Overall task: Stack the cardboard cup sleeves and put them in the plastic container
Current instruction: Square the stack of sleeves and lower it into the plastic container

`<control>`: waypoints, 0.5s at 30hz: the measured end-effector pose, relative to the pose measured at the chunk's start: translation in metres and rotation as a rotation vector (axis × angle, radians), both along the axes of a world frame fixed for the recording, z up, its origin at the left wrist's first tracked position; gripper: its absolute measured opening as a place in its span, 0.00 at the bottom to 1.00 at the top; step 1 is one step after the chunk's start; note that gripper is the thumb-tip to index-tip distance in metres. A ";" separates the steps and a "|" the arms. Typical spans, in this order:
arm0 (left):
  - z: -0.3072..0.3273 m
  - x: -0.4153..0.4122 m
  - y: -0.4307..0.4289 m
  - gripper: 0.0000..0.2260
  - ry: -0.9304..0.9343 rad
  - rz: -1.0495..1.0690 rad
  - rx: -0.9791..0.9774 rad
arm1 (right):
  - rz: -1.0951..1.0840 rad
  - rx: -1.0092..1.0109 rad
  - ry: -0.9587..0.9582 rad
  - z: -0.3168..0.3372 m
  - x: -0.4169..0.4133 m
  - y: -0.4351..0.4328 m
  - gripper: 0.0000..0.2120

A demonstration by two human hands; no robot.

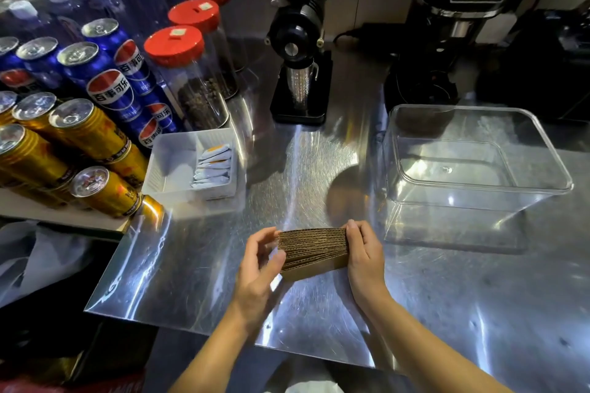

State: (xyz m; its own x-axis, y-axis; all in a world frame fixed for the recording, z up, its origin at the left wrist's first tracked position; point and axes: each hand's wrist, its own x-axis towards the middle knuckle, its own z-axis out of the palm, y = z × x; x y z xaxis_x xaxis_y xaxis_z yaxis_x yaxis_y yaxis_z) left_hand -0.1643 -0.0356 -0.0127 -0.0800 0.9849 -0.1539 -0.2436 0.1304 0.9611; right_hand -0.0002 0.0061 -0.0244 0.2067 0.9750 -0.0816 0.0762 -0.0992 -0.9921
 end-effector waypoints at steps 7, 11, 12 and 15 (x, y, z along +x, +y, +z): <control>0.002 -0.020 -0.008 0.43 0.622 -0.247 -0.062 | 0.014 -0.010 0.024 -0.001 0.000 -0.001 0.15; -0.001 -0.009 -0.001 0.40 0.747 -0.182 -0.006 | 0.026 -0.004 0.025 0.001 0.001 -0.002 0.15; -0.002 -0.007 0.001 0.35 0.757 -0.153 0.017 | 0.028 -0.005 0.023 0.001 0.001 -0.002 0.15; -0.005 -0.006 0.002 0.24 0.781 -0.092 0.051 | 0.048 -0.015 0.024 0.002 0.002 -0.002 0.14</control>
